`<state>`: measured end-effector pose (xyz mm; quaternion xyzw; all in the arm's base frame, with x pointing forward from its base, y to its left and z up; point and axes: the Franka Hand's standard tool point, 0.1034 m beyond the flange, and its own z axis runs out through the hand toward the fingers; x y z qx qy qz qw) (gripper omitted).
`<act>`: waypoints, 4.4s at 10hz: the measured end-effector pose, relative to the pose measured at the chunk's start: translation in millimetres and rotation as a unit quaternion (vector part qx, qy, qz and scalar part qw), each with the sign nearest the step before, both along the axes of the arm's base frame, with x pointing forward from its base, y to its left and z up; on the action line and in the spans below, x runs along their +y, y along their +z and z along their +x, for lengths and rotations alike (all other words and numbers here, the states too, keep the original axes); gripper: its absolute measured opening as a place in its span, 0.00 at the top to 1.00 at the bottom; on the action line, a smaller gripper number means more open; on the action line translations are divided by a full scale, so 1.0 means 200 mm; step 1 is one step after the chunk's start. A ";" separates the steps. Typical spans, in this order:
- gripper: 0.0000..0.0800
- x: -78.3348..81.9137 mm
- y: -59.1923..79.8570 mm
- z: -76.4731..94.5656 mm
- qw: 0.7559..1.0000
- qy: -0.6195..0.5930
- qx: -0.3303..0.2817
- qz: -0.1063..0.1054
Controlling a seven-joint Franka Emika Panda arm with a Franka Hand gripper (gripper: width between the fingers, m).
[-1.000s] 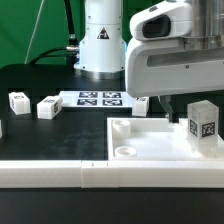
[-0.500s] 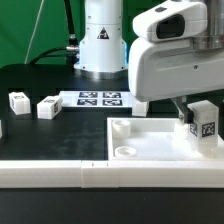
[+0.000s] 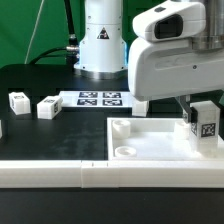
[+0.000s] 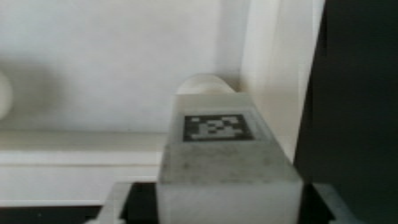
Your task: Assemble one leg
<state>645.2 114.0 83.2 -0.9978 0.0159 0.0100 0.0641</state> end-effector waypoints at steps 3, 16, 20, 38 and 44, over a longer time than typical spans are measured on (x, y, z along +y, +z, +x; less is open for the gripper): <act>0.64 -0.01 0.00 0.00 0.975 -0.221 0.019 -0.005; 0.23 -0.01 -0.01 -0.02 0.825 -0.562 0.067 -0.008; 0.19 -0.01 -0.01 -0.02 0.946 -0.322 0.037 -0.005; 0.64 -0.01 -0.02 -0.02 0.918 -0.395 0.035 -0.014; 0.64 -0.02 -0.03 -0.02 0.721 -0.688 0.078 -0.010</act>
Offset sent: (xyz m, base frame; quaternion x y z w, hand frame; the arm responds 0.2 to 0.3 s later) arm -0.0045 0.0015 -0.0055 -0.0175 0.0152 0.3624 0.9317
